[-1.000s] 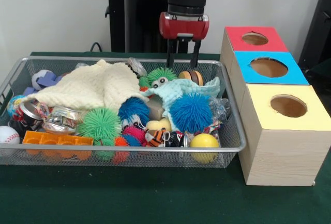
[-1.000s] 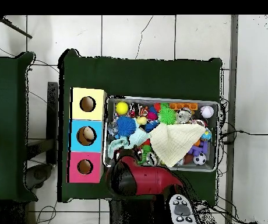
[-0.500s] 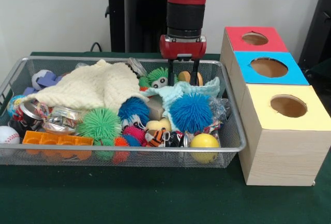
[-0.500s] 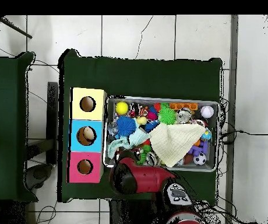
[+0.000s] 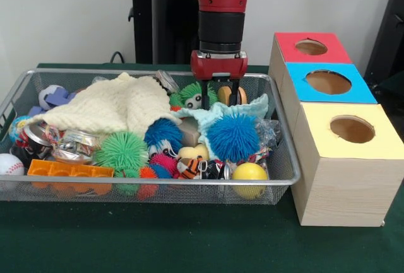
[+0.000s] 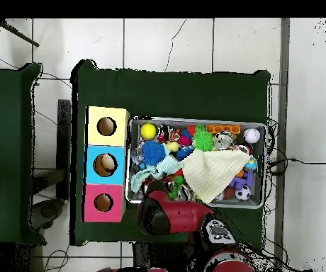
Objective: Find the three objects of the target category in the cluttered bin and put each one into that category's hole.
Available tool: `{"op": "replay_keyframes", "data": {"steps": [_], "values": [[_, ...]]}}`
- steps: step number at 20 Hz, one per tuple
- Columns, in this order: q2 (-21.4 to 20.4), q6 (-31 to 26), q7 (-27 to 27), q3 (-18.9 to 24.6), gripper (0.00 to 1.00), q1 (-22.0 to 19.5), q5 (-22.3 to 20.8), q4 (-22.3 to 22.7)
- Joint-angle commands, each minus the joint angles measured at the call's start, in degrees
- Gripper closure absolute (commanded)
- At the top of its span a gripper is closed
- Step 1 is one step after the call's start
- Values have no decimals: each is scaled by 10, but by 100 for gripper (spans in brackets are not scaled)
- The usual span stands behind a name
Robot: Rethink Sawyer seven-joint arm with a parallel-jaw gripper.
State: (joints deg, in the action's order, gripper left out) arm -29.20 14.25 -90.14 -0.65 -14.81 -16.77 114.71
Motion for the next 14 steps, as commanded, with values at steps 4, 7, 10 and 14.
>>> {"op": "replay_keyframes", "data": {"steps": [4, 7, 10, 14], "values": [[60, 91, -73, 3, 0, -10, -24, -95], [57, 80, -71, 14, 100, -19, -34, -97], [42, 65, -67, 28, 100, -34, -48, -95], [16, 22, -62, 58, 100, -69, -73, -90]]}}
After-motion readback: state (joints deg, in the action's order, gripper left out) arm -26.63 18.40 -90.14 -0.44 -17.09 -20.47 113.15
